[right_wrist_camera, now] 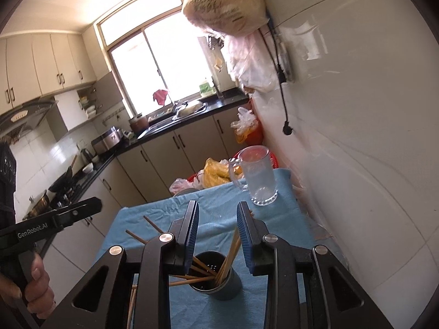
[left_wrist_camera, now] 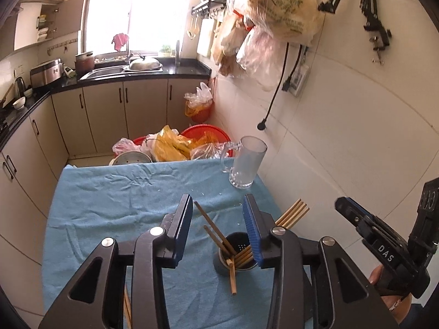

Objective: Organize utensils
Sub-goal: 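Open the right tool and lift it away from the cup, then move the right tool over a loose chopstick and close on it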

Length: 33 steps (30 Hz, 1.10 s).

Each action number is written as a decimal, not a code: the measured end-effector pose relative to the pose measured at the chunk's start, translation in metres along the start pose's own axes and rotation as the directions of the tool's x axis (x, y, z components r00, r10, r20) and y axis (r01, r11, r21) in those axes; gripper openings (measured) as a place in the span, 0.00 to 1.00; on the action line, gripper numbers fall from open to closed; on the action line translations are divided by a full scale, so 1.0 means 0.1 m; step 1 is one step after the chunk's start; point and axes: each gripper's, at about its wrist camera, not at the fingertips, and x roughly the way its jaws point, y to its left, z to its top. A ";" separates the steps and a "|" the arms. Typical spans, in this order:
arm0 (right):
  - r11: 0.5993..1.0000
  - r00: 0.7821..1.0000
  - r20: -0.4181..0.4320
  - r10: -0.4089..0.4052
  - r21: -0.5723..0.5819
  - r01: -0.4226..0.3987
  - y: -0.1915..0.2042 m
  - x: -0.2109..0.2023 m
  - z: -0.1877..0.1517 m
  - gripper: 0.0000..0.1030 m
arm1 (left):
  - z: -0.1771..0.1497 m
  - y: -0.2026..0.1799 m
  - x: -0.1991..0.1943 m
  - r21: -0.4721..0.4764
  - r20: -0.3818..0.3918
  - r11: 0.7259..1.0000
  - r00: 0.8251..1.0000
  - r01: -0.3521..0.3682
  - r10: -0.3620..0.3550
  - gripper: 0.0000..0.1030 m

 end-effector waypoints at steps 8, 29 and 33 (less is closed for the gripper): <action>0.999 1.000 0.008 -0.030 0.034 0.029 -0.01 -0.29 -0.13 0.47 | -0.12 0.26 -0.31 -0.031 0.028 0.999 0.999 -0.033 0.034 0.39; 0.995 0.975 -0.220 0.037 -0.085 -0.057 0.74 -0.23 -1.15 0.47 | -1.42 1.69 -0.36 -0.240 -0.195 0.956 0.973 -0.169 0.123 0.41; 0.994 0.965 -0.259 0.033 -0.088 -0.058 0.85 -0.17 -1.28 0.47 | -1.68 1.83 -0.20 -0.240 -0.267 0.954 0.957 -0.181 0.114 0.41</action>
